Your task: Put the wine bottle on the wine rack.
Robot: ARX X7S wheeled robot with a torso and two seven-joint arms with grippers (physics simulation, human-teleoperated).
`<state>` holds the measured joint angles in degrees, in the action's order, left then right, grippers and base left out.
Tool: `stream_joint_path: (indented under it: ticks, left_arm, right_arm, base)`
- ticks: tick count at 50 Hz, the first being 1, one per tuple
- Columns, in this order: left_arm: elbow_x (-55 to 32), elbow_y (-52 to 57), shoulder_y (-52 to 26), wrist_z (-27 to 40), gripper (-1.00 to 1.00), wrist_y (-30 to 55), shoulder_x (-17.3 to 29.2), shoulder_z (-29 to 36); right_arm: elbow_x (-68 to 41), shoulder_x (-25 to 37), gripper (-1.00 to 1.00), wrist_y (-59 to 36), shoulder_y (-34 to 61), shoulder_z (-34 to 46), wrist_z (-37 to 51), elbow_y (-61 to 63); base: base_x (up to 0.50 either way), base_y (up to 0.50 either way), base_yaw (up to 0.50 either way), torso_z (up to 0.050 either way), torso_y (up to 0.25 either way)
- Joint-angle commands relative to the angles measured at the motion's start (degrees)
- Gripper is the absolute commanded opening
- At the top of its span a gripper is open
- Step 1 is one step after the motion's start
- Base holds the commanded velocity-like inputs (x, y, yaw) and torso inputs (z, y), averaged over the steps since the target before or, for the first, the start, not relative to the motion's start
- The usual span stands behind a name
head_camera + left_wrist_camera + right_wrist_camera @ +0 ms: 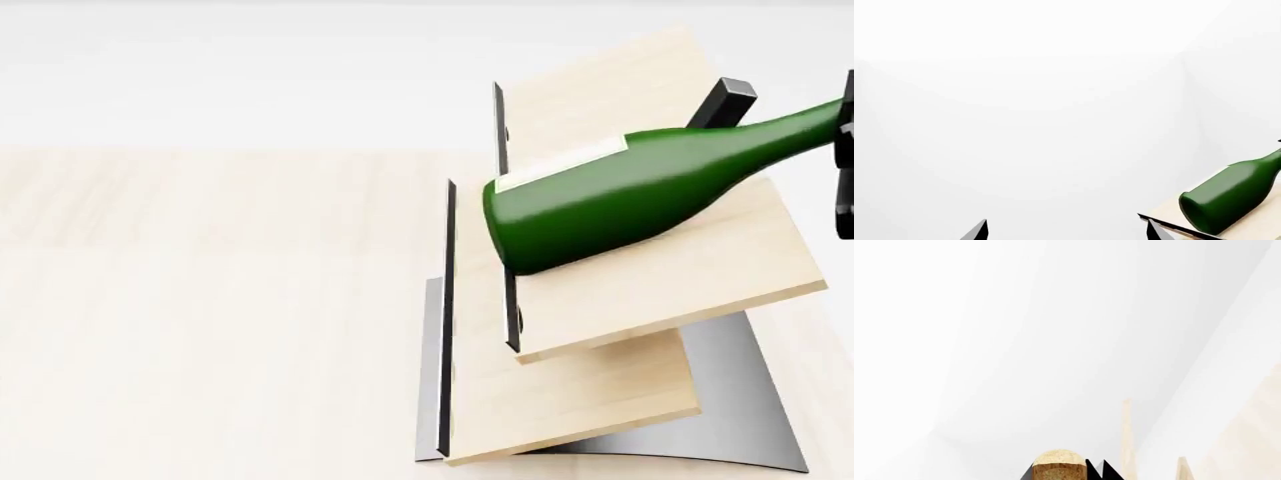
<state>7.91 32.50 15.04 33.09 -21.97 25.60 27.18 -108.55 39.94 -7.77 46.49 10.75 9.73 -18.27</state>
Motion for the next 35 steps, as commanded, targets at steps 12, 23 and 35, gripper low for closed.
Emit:
stream_joint_path:
  ticks: [12, 23, 35]
  left_arm:
    - [0.3, -0.2, 0.0, 0.3, 1.00, -0.2, 0.1, 0.5]
    - [0.3, -0.1, 0.0, 0.4, 1.00, -0.2, 0.3, 0.6]
    - [0.3, 0.0, 0.0, 0.5, 1.00, -0.1, 0.4, 0.8]
  right_arm:
    - [1.4, -0.4, -1.00, -1.1, 0.9, 0.6, -0.4, -2.3]
    - [1.4, -0.1, 1.00, -1.2, 0.6, 0.4, -0.2, -1.1]
    - [1.4, 0.0, 1.00, -1.0, 0.3, 0.0, -0.1, -0.4]
  base:
    - [0.00, 0.00, 0.00, 0.000, 0.000]
    - [0.00, 0.00, 0.00, 0.000, 0.000]
    - [0.00, 0.00, 0.00, 0.000, 0.000]
